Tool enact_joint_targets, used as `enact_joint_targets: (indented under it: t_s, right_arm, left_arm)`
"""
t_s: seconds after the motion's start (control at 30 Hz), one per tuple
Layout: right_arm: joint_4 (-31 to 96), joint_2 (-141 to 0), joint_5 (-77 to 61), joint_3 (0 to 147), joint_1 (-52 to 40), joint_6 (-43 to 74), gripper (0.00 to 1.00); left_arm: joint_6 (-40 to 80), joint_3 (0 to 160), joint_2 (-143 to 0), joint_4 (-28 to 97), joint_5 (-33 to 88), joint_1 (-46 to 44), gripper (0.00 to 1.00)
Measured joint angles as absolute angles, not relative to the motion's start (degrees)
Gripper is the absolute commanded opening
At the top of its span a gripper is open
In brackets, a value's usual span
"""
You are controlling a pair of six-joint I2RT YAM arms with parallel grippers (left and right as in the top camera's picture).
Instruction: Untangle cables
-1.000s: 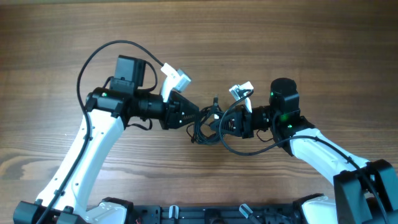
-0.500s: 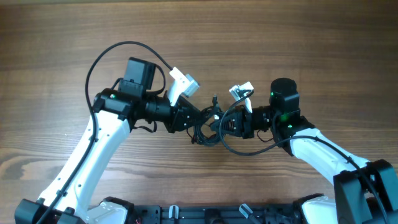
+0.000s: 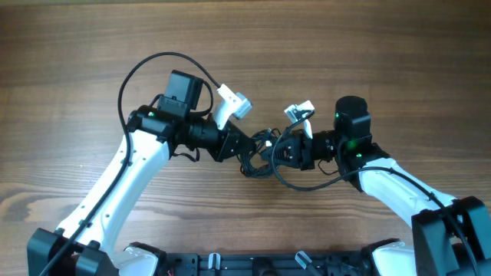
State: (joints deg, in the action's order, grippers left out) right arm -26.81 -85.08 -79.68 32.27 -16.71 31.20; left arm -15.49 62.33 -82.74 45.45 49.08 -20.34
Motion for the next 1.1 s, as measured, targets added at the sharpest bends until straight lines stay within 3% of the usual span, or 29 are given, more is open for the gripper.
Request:
enact_joint_targets:
  t_s: [0.03, 0.2, 0.33, 0.43, 0.53, 0.57, 0.83, 1.1]
  right_arm:
    - [-26.85, -85.08, -79.64, 32.29, -16.73, 31.33, 1.00]
    - [-25.87, -85.06, -74.96, 32.29, -16.80, 31.81, 1.00]
    - [-23.92, -85.06, -63.70, 32.29, -17.17, 37.71, 0.99]
    - [-24.03, -85.06, -58.13, 32.29, -19.29, 41.87, 0.82]
    - [-25.34, -85.06, -52.99, 32.29, -23.73, 45.60, 0.48]
    - [-26.46, -85.06, -51.72, 32.27, -25.34, 46.22, 0.45]
    - [-31.35, -85.06, -36.34, 32.29, -35.62, 54.02, 0.43]
    - [-30.22, -84.99, -21.34, 32.29, -36.27, 54.68, 0.20]
  left_arm:
    - [-14.11, 62.30, -82.87, 44.38, 48.64, -20.67, 0.04]
    - [2.02, 62.30, -83.61, 37.67, 40.38, -20.05, 0.04]
    - [29.34, 62.30, -83.66, 38.59, 29.58, -16.03, 0.04]
    - [50.52, 62.30, -83.70, 41.34, 24.53, -12.97, 0.04]
    - [63.33, 62.30, -83.70, 41.87, 22.57, -12.99, 0.04]
    - [66.00, 62.30, -83.70, 41.93, 22.15, -13.28, 0.04]
    - [78.83, 62.30, -83.70, 43.51, 16.78, -18.15, 0.04]
    - [81.06, 62.30, -83.92, 43.24, 14.81, -20.45, 0.04]
